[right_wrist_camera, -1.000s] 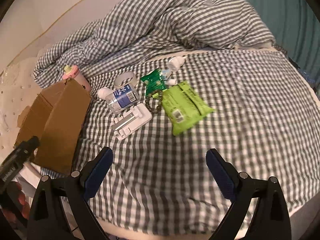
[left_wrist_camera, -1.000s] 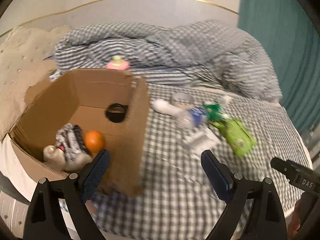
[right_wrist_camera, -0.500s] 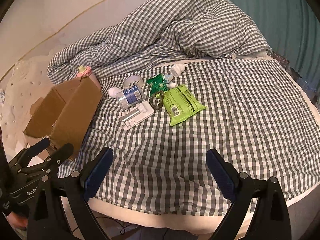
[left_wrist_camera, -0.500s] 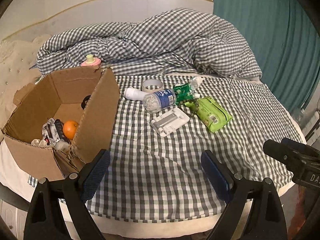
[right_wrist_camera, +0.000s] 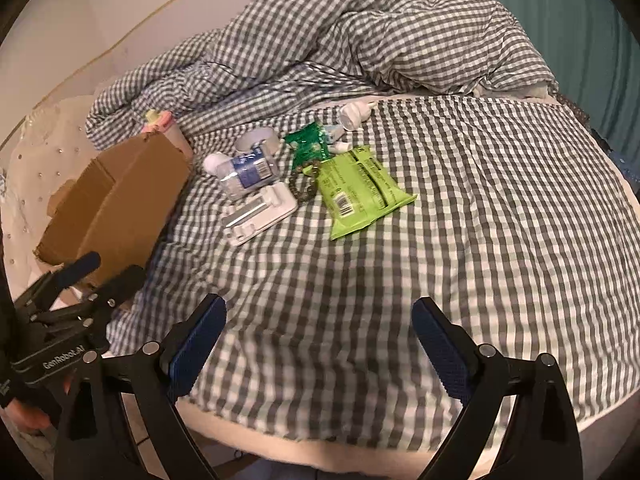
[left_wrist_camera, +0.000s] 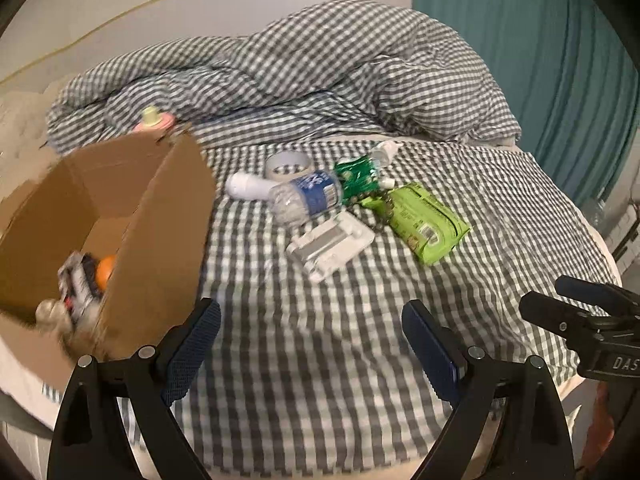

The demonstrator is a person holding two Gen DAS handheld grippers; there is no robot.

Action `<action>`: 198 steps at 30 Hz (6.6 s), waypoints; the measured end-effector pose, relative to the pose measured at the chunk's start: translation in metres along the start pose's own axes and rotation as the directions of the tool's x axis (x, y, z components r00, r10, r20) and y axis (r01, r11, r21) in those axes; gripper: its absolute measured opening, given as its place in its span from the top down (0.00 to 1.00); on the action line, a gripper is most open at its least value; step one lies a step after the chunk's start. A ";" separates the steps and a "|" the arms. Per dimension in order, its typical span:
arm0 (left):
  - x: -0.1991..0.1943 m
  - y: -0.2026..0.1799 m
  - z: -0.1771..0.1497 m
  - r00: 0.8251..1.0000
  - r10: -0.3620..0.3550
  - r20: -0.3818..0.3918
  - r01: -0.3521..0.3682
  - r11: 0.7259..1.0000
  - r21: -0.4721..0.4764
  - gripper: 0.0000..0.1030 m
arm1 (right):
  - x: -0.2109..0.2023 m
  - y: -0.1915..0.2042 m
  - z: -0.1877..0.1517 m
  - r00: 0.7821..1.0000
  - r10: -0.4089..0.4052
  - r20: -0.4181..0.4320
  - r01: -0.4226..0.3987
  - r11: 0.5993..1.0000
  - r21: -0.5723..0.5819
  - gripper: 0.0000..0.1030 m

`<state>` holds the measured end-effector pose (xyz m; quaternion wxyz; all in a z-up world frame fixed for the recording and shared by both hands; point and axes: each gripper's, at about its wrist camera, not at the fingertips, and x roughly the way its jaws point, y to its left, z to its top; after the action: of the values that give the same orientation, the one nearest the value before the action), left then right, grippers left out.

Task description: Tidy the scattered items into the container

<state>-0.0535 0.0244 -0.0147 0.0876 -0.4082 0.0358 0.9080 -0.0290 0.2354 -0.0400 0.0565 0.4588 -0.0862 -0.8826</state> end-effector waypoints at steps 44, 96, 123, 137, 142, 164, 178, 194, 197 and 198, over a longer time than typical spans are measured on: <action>0.242 0.021 0.084 0.994 -0.003 -0.108 0.006 1.000 0.027 0.34 | 0.163 0.013 0.116 0.998 0.005 -0.070 -0.011 0.996 -0.088 0.44; 0.205 0.041 0.058 0.990 -0.082 -0.118 0.063 0.985 -0.159 0.26 | 0.079 -0.013 0.060 0.999 -0.019 -0.033 0.020 1.000 0.023 0.88; 0.226 0.082 0.070 0.968 0.208 -0.138 -0.232 0.953 -0.195 0.11 | 0.144 -0.024 0.051 0.986 -0.023 -0.166 0.031 0.998 0.051 0.88; 0.212 0.074 0.060 0.984 0.135 -0.118 -0.154 0.974 -0.166 0.99 | 0.113 -0.021 0.050 0.993 -0.019 -0.114 0.025 0.999 0.046 0.88; 0.187 0.067 0.058 0.992 0.102 -0.077 -0.112 0.983 -0.146 1.00 | 0.091 -0.022 0.051 0.997 -0.022 -0.075 0.026 0.999 0.046 0.88; 0.215 0.068 0.078 0.968 0.243 -0.063 -0.246 0.968 -0.053 0.11 | 0.089 -0.028 0.045 0.997 -0.003 -0.079 0.007 0.998 0.057 0.88; 0.248 0.079 0.086 0.926 0.371 -0.070 -0.371 0.928 0.012 0.19 | 0.114 -0.030 0.049 0.993 -0.009 -0.114 0.016 0.998 0.061 0.88; 0.122 0.026 0.080 0.998 0.062 0.019 -0.061 0.997 -0.048 0.36 | 0.052 0.003 0.057 1.000 0.007 -0.010 -0.007 1.000 0.010 0.88; 0.094 0.021 0.078 0.999 0.034 0.041 -0.032 0.999 -0.043 0.36 | 0.032 0.015 0.056 1.000 0.009 0.022 -0.008 1.000 -0.010 0.88; 0.080 0.020 0.076 0.998 0.020 0.055 -0.017 0.999 -0.041 0.36 | 0.026 0.019 0.056 0.999 0.008 0.031 -0.007 1.000 -0.017 0.88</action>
<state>-0.1654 0.0255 -0.0237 0.0717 -0.3843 0.0186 0.9202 -0.0896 0.2176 -0.0252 0.0623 0.4442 -0.0815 -0.8900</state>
